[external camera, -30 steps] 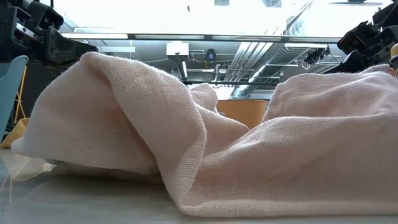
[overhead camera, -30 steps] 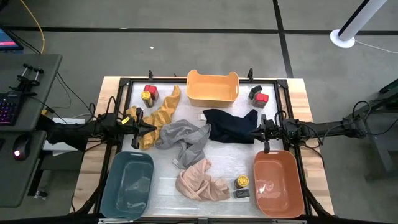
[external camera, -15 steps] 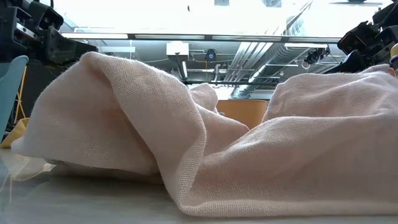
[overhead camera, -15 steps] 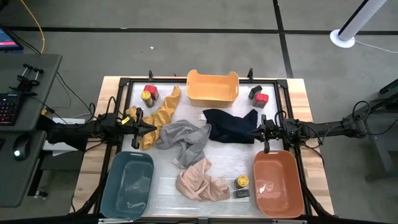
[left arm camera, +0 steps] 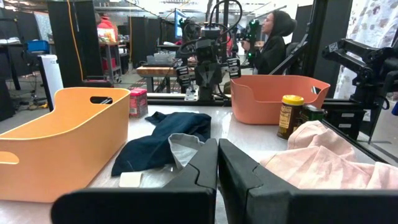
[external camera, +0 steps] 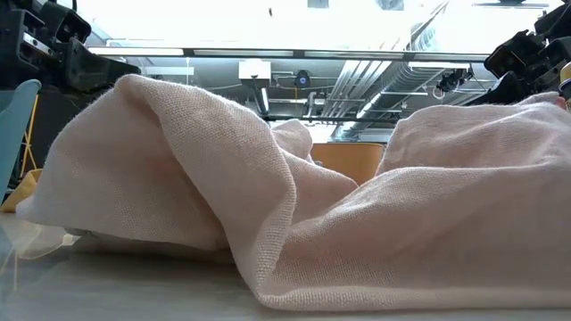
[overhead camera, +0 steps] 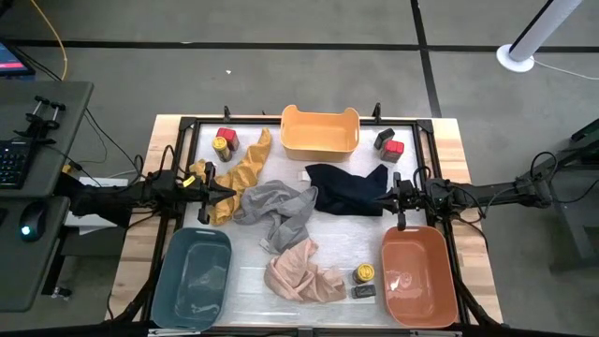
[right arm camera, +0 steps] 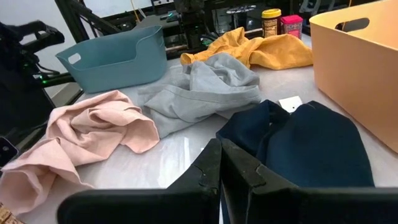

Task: Sort spices by type
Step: Put the right red seasoning can into the orange bin

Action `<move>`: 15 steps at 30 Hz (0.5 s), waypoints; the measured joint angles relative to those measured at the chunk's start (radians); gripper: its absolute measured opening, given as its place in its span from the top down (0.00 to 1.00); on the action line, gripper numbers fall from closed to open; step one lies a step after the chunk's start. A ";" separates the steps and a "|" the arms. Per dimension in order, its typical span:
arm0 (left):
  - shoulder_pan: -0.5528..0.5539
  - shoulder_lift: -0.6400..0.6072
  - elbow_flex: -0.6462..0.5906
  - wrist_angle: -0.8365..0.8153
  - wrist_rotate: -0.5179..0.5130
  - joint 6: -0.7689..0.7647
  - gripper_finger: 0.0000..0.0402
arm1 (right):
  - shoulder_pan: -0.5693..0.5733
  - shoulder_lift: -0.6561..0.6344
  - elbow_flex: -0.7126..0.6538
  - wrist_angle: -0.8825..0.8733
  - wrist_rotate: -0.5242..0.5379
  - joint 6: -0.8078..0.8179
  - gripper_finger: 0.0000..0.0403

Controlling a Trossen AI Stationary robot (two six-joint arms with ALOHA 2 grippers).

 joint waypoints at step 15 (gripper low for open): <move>0.000 0.000 0.000 0.000 0.000 0.000 1.00 | 0.000 0.000 0.000 0.296 0.422 0.690 1.00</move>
